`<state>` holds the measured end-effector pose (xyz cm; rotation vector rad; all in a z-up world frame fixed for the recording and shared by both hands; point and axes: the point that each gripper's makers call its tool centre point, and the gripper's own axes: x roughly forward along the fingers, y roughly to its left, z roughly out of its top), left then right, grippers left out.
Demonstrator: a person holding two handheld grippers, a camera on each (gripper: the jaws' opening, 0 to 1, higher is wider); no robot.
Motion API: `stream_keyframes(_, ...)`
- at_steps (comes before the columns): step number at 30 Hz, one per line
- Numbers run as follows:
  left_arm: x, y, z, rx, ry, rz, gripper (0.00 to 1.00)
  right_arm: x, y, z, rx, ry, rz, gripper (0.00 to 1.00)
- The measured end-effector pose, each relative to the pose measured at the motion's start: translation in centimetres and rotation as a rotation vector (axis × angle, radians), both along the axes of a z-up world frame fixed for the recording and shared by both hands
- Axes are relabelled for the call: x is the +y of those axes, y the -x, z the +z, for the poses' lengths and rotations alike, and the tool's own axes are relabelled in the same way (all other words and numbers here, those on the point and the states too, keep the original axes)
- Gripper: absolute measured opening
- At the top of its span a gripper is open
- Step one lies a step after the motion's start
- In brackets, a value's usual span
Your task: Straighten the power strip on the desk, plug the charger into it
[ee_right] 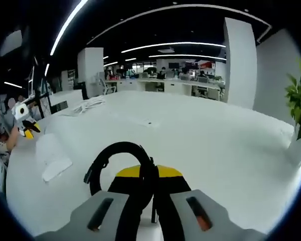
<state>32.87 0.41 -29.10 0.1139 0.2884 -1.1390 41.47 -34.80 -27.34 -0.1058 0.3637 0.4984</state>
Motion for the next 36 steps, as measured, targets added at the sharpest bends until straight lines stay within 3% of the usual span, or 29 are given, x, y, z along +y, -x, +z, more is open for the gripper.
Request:
stream_keyframes(7,0.0,-0.1,0.2,-0.007,-0.001,-0.003,0.22,0.5,1.9,1.4,-0.053,-0.108,0.035,0.07)
stream_keyframes(14,0.0,-0.2,0.2,-0.009,-0.003,-0.004,0.22,0.6,3.0,2.3,-0.081,-0.133,0.041,0.07)
stream_keyframes(26,-0.1,-0.1,0.1,-0.011,-0.005,-0.01,0.22,-0.9,3.8,5.3,-0.143,-0.172,0.074,0.07)
stream_keyframes(36,0.0,0.0,0.1,-0.01,-0.004,-0.01,0.22,3.1,4.8,7.1,-0.22,-0.257,0.233,0.06)
